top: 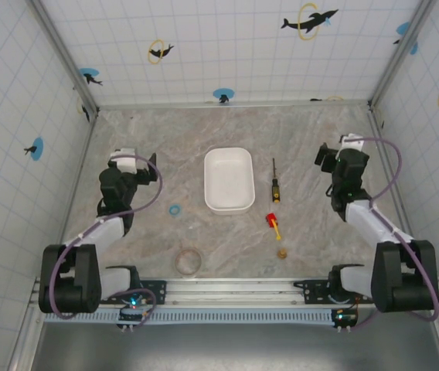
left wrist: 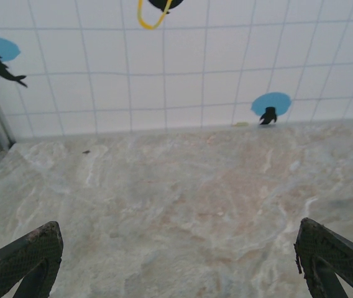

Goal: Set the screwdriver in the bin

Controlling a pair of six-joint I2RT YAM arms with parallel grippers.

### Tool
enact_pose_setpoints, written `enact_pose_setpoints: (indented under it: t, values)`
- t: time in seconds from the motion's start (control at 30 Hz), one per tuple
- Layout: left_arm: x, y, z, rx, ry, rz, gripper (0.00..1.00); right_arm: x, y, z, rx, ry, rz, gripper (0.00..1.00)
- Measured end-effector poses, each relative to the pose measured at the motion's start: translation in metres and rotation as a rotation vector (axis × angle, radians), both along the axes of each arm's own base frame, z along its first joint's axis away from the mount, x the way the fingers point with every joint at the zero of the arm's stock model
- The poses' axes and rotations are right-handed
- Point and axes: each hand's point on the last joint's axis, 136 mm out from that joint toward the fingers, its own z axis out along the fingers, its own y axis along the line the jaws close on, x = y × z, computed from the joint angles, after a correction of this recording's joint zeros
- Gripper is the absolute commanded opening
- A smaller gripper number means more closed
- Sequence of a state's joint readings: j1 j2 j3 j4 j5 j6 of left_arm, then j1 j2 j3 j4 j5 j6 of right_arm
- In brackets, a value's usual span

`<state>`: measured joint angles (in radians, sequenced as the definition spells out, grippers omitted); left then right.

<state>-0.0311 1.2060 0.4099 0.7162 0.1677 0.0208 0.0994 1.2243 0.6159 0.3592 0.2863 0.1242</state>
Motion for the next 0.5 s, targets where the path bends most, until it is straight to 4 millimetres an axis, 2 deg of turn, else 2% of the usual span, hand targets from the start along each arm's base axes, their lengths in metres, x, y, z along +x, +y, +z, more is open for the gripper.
enact_pose_setpoints:
  t: [0.1, 0.2, 0.33, 0.43, 0.5]
  values:
    - [0.000, -0.011, 0.009, -0.057, 0.035, -0.036, 0.97, 0.004, 0.028, 0.011, 0.039, 0.071, 0.095, 0.99]
    - [-0.001, -0.021, 0.010, -0.107, 0.085, -0.068, 0.98, 0.001, 0.066, 0.003, 0.074, 0.193, 0.211, 0.99]
    - [-0.008, -0.036, -0.004, -0.168, 0.179, -0.109, 0.98, -0.018, 0.110, -0.043, 0.111, 0.416, 0.325, 1.00]
    - [-0.014, -0.046, -0.014, -0.198, 0.237, -0.133, 0.98, -0.037, 0.129, -0.079, 0.115, 0.567, 0.360, 1.00]
    - [-0.016, -0.051, -0.017, -0.209, 0.254, -0.143, 0.98, -0.046, 0.135, -0.094, 0.114, 0.627, 0.368, 0.99]
